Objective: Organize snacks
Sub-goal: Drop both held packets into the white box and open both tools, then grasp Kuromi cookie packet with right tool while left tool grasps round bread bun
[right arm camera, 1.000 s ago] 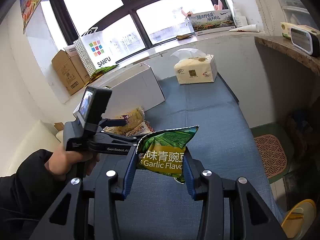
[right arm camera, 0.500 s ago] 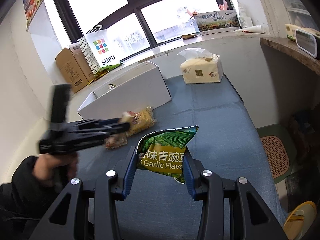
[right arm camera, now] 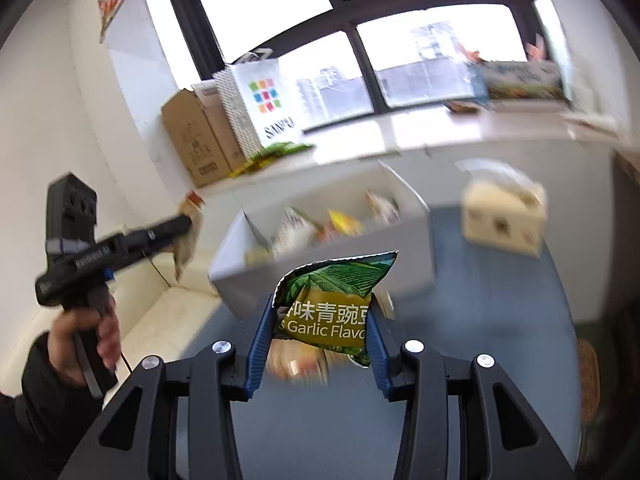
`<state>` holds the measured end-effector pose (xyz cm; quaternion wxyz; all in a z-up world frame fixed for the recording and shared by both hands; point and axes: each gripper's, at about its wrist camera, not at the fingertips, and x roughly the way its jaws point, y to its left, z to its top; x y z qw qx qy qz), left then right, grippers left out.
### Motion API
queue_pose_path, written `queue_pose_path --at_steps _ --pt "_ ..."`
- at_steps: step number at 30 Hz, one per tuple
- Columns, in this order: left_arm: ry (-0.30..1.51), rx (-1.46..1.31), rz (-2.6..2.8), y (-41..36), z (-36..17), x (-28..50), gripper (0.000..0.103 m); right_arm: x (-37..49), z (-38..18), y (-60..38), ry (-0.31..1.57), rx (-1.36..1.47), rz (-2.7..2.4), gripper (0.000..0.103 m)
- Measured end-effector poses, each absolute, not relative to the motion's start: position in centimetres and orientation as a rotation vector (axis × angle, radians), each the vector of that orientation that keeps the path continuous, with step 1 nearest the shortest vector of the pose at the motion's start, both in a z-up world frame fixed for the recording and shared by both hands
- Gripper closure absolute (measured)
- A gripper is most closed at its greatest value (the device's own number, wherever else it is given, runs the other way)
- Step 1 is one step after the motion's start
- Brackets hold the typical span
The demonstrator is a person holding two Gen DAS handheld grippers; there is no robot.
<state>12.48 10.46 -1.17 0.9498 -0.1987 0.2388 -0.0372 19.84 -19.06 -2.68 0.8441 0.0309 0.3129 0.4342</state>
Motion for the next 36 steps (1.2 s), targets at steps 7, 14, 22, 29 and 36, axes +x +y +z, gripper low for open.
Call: queue_pose_path --at_steps 7,14,22,29,36 --pt "0.543 -0.384 0.014 13.6 -2.0 18.2 0.058 28.5 -0.1 -10.9 0.703 0.057 0.921 0.056" --pt "0.575 -0.332 0.043 14.0 -2.8 20.9 0.058 34.0 -1.4 -6.2 0.785 0.025 0.863 0.056" --pt "0.636 -0.422 0.074 15.4 -3.8 20.5 0.000 35.3 -1.6 -7.2 0.771 0.112 0.815 0.000" --pt "0.618 -0.382 0.068 14.7 -2.2 18.7 0.000 33.3 0.0 -8.6 0.700 0.075 0.816 0.000" --pt "0.555 -0.317 0.040 12.3 0.3 14.7 0.000 27.9 2.5 -11.8 0.577 0.069 0.876 0.000"
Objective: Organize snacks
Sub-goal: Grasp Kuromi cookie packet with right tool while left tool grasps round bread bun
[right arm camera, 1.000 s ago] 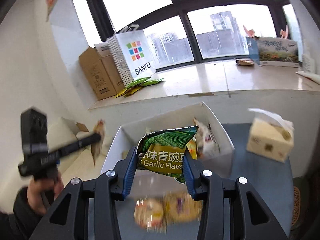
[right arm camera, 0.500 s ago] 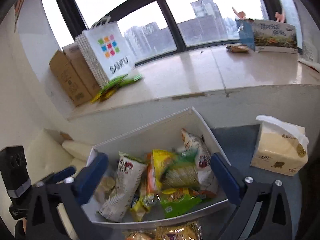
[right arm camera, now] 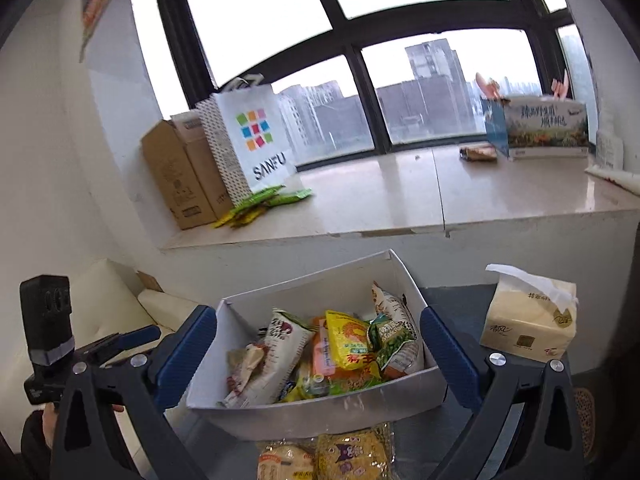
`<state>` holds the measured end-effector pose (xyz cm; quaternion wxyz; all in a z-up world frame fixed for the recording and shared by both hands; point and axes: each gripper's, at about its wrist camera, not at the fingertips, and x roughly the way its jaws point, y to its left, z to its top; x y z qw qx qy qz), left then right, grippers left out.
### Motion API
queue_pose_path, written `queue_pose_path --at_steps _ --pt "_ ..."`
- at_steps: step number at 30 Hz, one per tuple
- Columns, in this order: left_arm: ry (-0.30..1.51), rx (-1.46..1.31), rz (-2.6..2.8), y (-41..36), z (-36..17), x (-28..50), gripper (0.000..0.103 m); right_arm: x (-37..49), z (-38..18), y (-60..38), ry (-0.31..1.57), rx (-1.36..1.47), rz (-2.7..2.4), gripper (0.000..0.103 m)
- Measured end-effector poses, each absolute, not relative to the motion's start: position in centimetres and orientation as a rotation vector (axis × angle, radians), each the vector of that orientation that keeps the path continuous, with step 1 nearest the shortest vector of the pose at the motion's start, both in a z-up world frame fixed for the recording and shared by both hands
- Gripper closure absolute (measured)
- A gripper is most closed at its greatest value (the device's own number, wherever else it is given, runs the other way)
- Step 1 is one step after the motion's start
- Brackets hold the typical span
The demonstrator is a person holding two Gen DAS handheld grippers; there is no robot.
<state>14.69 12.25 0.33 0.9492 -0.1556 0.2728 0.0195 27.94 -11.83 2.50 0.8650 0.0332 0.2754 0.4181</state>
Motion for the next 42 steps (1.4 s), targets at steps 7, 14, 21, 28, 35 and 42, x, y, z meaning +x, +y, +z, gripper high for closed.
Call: queue_pose_path --at_steps 7,14,21,28,35,42 --pt "0.508 -0.298 0.006 9.2 1.0 8.4 0.000 19.8 1.9 -16.3 0.508 0.012 0.906 0.000" --pt "0.506 -0.323 -0.025 6.6 -1.2 2.6 0.000 14.4 -3.9 -19.6 0.618 -0.042 0.898 0.000" --pt "0.525 -0.300 -0.019 5.3 -2.6 0.3 0.000 13.9 -9.5 -18.9 0.746 -0.136 0.866 0.000" --pt "0.547 -0.278 -0.031 4.6 -2.9 0.3 0.000 16.4 -10.6 -15.7 0.785 -0.186 0.877 0.000" --pt "0.580 -0.247 -0.028 3.8 -3.7 0.6 0.000 21.5 -12.3 -10.8 0.833 -0.273 0.819 0.000" --pt "0.606 -0.262 -0.033 3.8 -4.5 0.8 0.000 24.9 -15.3 -7.3 0.894 -0.359 0.759 0.000"
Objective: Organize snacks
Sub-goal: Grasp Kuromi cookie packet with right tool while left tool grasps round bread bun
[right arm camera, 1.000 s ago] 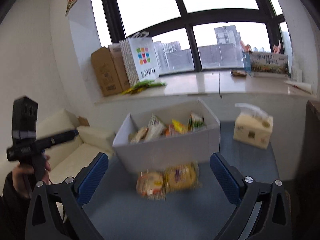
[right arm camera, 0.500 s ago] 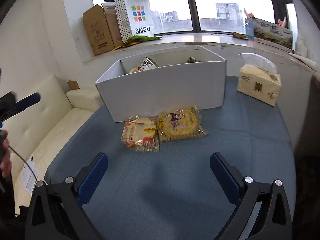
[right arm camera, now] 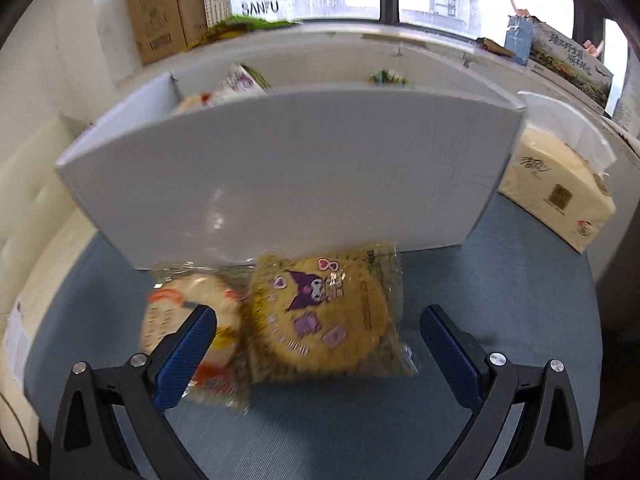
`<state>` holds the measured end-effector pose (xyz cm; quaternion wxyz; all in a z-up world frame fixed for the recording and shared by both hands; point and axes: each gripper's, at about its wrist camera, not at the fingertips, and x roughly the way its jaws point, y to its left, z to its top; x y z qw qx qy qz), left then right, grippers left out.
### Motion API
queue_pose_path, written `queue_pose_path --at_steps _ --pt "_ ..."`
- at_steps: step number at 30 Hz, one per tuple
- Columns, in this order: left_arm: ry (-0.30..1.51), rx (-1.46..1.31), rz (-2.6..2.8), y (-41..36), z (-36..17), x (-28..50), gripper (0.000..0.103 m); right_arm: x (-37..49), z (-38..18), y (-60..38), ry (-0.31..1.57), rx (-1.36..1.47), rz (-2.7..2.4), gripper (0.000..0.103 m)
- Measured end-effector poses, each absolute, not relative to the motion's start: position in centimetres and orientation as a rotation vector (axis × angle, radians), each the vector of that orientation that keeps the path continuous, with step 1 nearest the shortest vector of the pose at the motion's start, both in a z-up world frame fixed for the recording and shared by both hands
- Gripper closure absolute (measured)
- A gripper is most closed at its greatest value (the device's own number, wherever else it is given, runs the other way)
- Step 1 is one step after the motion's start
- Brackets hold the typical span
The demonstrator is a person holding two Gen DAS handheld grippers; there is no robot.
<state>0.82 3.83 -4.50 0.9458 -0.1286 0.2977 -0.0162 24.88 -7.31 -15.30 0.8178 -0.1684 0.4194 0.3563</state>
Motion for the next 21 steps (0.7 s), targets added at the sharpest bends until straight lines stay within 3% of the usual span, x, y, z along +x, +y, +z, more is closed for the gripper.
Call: queue_pose_path --at_steps 7,8,9,11,21 --pt "0.625 -0.274 -0.027 4.0 -5.2 1.0 0.000 26.3 -16.9 -7.0 0.943 -0.337 0.738 0.001" --pt "0.630 -0.275 -0.027 4.0 -5.3 1.1 0.000 26.5 -16.9 -7.1 0.949 -0.329 0.739 0.007" --pt "0.634 -0.277 -0.029 3.9 -5.5 1.2 0.000 26.5 -17.0 -7.2 0.958 -0.342 0.741 0.020" --pt "0.644 -0.273 -0.028 3.8 -5.7 1.3 0.000 26.3 -16.6 -7.7 0.934 -0.359 0.734 0.026" --pt "0.754 -0.179 0.014 1.2 -8.3 5.9 0.000 23.3 -11.0 -15.9 0.852 -0.148 0.758 0.026"
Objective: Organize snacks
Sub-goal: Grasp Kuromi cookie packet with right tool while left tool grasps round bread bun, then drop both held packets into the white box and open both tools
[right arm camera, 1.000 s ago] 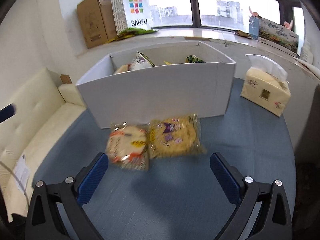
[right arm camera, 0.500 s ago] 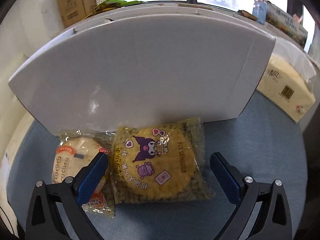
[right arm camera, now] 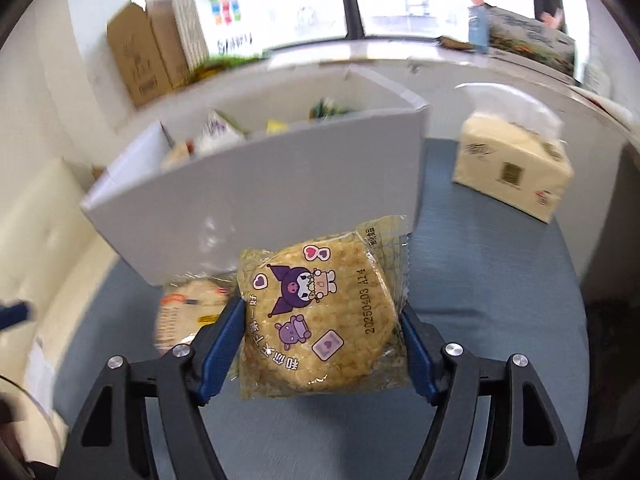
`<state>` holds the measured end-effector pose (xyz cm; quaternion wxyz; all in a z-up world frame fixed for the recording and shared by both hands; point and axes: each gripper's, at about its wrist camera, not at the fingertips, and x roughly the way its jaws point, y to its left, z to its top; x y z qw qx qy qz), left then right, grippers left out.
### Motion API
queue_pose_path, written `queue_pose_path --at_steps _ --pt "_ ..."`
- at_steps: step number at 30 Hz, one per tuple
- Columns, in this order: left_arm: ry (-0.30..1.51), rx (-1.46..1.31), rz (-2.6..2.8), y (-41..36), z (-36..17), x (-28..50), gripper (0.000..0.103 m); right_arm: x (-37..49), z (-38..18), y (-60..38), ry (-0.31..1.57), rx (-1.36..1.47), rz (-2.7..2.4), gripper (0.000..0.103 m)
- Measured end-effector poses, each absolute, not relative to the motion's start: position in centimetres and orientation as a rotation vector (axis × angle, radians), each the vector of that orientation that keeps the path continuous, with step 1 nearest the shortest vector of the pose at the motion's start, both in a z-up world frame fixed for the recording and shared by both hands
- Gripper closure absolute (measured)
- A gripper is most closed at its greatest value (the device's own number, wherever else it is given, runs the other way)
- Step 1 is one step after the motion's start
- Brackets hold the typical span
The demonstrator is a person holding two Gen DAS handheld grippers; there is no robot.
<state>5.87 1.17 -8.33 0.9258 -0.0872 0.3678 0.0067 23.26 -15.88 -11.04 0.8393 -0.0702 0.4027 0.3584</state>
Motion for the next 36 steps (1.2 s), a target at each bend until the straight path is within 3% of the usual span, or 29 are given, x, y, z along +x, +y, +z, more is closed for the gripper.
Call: queue_pose_path --at_steps 7,18,20,21,28,36 --pt "0.861 -0.140 0.127 -0.4 -12.3 12.6 0.000 18.8 -7.5 -22.4 0.775 0.007 0.772 0.026" --pt "0.961 -0.157 0.303 1.0 -18.3 19.1 0.003 17.5 -7.9 -26.1 0.747 0.091 0.762 0.026" --pt "0.929 -0.171 0.285 1.1 -18.0 18.6 0.020 17.5 -8.3 -26.1 0.754 0.091 0.763 0.026" --pt "0.930 -0.177 0.269 1.1 -17.9 18.4 0.022 17.5 -8.4 -26.0 0.756 0.091 0.764 0.026" --pt "0.872 -0.259 0.160 2.1 -16.3 14.4 0.024 16.7 -8.7 -25.5 0.763 0.087 0.780 0.026" --pt "0.680 -0.256 0.061 2.9 -8.5 7.6 0.024 16.6 -7.8 -24.1 0.747 0.107 0.817 0.026"
